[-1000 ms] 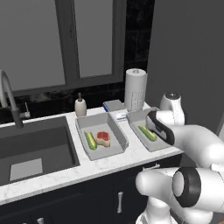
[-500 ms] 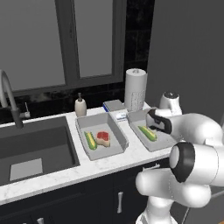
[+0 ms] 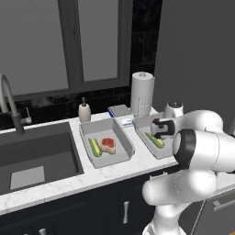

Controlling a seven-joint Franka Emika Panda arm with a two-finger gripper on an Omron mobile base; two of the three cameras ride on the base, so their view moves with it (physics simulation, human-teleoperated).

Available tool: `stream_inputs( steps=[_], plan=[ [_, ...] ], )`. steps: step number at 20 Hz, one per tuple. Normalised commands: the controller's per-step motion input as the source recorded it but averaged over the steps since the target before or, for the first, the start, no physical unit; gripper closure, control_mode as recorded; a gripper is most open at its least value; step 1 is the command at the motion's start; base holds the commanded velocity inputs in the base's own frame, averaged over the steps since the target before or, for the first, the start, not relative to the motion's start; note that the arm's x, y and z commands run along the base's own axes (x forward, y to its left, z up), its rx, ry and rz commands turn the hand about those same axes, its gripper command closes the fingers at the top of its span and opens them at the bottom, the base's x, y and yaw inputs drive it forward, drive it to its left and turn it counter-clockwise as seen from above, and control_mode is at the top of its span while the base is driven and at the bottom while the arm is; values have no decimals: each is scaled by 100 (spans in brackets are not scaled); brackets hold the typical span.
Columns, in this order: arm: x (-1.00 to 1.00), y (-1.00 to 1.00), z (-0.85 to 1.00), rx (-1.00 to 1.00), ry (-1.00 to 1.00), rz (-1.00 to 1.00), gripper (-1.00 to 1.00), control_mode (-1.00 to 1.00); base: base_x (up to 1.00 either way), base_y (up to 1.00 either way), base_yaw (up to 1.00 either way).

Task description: Place one corn and one steak in each tupperware on the nearby counter, to pack two identical lunches.

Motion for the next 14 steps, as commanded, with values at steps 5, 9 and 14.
stream_inputs(
  steps=[5,9,14],
  plan=[
    [24,-13,-19,0,0,0,100,-100,0,0,0],
    [25,-13,-20,0,0,0,100,-100,0,0,0],
    [28,-9,-20,0,0,0,100,-100,0,0,0]
  ],
)
